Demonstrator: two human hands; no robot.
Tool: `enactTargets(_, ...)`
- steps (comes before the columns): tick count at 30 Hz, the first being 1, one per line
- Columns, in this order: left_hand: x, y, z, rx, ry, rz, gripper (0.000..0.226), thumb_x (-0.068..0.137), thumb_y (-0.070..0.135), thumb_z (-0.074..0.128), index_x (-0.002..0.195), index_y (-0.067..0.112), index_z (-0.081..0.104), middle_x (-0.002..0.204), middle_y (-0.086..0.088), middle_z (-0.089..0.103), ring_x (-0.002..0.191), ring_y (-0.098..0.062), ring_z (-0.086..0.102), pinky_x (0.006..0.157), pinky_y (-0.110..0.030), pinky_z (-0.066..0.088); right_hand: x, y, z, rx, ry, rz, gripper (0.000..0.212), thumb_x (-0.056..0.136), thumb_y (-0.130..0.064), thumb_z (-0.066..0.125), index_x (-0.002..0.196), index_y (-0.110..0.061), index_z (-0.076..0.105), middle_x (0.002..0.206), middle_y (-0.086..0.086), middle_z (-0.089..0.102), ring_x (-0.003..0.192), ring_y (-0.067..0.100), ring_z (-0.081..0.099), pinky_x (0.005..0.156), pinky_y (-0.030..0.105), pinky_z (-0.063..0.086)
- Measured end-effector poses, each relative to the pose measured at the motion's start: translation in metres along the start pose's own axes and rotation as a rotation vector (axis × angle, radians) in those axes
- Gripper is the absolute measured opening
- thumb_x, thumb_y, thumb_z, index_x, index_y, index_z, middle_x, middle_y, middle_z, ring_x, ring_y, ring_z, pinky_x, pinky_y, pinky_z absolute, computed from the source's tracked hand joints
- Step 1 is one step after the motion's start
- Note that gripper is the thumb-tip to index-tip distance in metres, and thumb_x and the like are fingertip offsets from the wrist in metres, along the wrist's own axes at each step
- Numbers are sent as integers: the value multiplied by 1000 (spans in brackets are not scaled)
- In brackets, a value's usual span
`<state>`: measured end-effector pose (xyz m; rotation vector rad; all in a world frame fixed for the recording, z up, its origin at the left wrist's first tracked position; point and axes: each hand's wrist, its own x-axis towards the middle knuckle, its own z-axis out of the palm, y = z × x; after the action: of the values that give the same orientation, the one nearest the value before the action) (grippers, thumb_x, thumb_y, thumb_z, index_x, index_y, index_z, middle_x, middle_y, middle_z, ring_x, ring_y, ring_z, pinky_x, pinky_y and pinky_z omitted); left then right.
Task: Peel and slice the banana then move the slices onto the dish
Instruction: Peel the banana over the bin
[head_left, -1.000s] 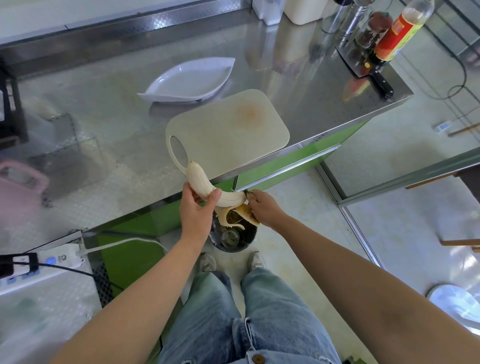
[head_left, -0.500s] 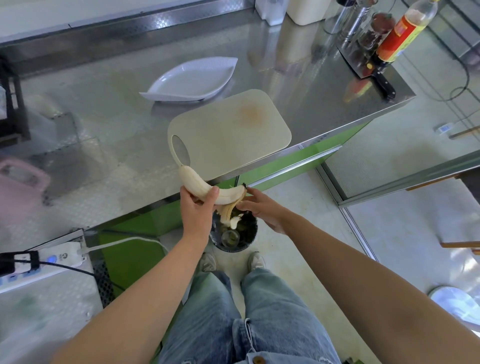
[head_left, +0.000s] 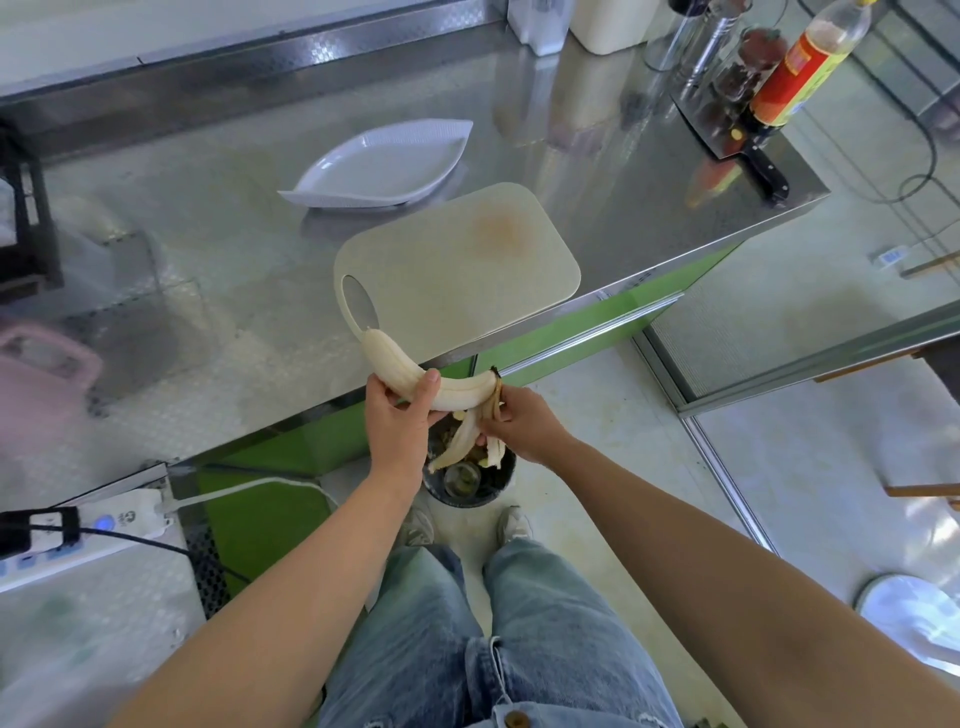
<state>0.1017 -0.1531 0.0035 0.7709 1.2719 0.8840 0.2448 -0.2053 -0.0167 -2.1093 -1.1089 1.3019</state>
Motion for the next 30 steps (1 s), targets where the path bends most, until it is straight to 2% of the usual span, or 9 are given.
enactTargets(4,3,6,-1,65,25,53,32,87,18,68,112,7,51,104,-5,60,92,-11,64,63,-24,57,3,10,-6,-215,73,44,22,90,-11,53,76,3,64,72,13,64,70,27,57,60,28,38)
enactTargets(11,9,8,-10,107,55,49,27,89,21,67,110,7,58,94,-3,63,83,-10,64,60,-27,58,7,23,-15,-173,187,181,30,91,-19,50,76,-1,69,75,13,71,61,23,58,49,24,41)
enactTargets(15,12,8,-15,110,17,28,20,89,20,65,106,11,60,93,-2,63,84,-10,63,65,-31,58,7,18,-18,-182,130,176,24,87,-16,53,73,-6,69,66,4,65,56,14,54,47,21,37)
enactTargets(18,11,8,-17,92,-24,-4,13,90,17,64,102,14,60,91,-1,62,82,-9,63,70,-34,59,8,16,-17,-146,95,196,20,87,-16,56,86,-1,70,70,8,61,67,21,56,49,22,36)
enactTargets(20,10,7,-17,87,-56,-18,14,90,17,63,104,14,59,91,0,61,83,-8,63,72,-34,59,9,17,-16,-114,61,195,28,90,-21,57,106,-1,69,94,15,69,85,25,62,64,27,49)
enactTargets(22,10,7,-18,83,-91,-36,18,91,16,63,108,12,58,93,-1,61,86,-9,62,72,-33,60,8,14,-18,-2,69,192,37,93,-25,58,124,-4,62,115,10,66,105,25,61,92,36,51)
enactTargets(23,10,6,-18,83,-106,-44,21,91,17,63,110,11,57,94,-1,61,88,-10,62,72,-33,60,6,11,-20,116,73,189,37,94,-26,58,124,-5,62,113,7,67,104,23,62,94,36,50)
enactTargets(26,11,4,-17,75,-127,-53,25,91,17,62,113,8,56,96,-2,61,92,-12,62,72,-34,59,3,2,-29,537,-60,237,31,92,-26,63,110,-1,68,90,6,71,79,16,66,76,26,56)
enactTargets(30,10,4,-14,51,-127,-55,26,91,16,62,115,8,55,98,-3,61,93,-11,62,71,-32,59,0,0,-33,636,-168,246,29,89,-22,67,107,1,67,79,5,72,69,12,68,66,20,55)
